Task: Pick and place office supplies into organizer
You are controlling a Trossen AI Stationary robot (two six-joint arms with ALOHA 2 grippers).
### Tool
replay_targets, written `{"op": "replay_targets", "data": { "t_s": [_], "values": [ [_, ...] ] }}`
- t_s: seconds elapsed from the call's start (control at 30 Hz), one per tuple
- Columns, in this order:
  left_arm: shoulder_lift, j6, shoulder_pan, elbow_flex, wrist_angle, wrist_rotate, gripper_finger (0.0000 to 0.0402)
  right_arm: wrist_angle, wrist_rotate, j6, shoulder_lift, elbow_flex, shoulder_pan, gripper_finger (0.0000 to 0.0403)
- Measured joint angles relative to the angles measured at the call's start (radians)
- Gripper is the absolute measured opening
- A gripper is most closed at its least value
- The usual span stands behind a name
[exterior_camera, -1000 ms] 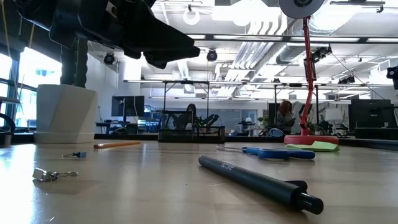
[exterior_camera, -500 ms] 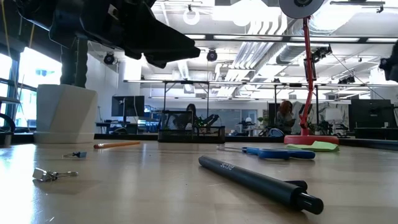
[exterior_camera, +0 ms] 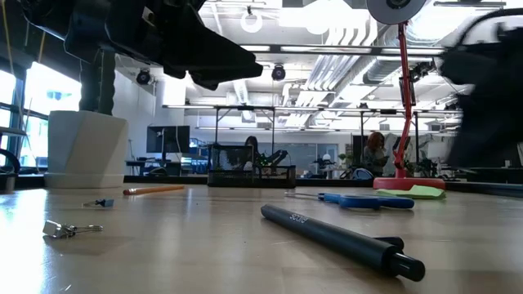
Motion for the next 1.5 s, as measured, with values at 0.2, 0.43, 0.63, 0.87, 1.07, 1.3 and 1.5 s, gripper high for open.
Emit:
{"op": "replay_targets", "data": {
  "t_s": [0.2,0.43,0.63,0.87,1.07,1.3,1.5],
  "values": [
    [-0.016,-0.046,0.0,0.0,-0.051,-0.02,0.0156,0.287,0.019,-0.528,0.0,0.0,-0.251,0.0073],
    [-0.136,-0.135,0.0,0.0,-0.254,-0.075,0.0156,0.663,-0.125,-1.086,0.0,0.0,-0.514,0.0073],
    [-0.241,-0.129,0.007,0.001,-0.369,-0.112,0.0156,0.917,-0.339,-1.358,0.0,0.0,-0.678,0.0073],
    [-0.34,-0.129,0.073,0.0,-0.387,-0.217,0.0156,1.05,-0.49,-1.5,0.0,0.001,-0.774,0.0073],
    [-0.358,-0.105,0.201,0.017,-0.383,-0.216,0.0156,1.131,-0.521,-1.593,0.002,0.001,-0.778,0.0073],
    [-0.358,-0.102,0.363,0.096,-0.391,-0.169,0.0156,1.304,-0.596,-1.645,0.072,0.002,-0.836,0.0073],
    [-0.382,-0.092,0.439,0.187,-0.394,-0.056,0.0156,1.369,-0.623,-1.687,0.204,0.099,-0.861,0.0073]
  ]
}}
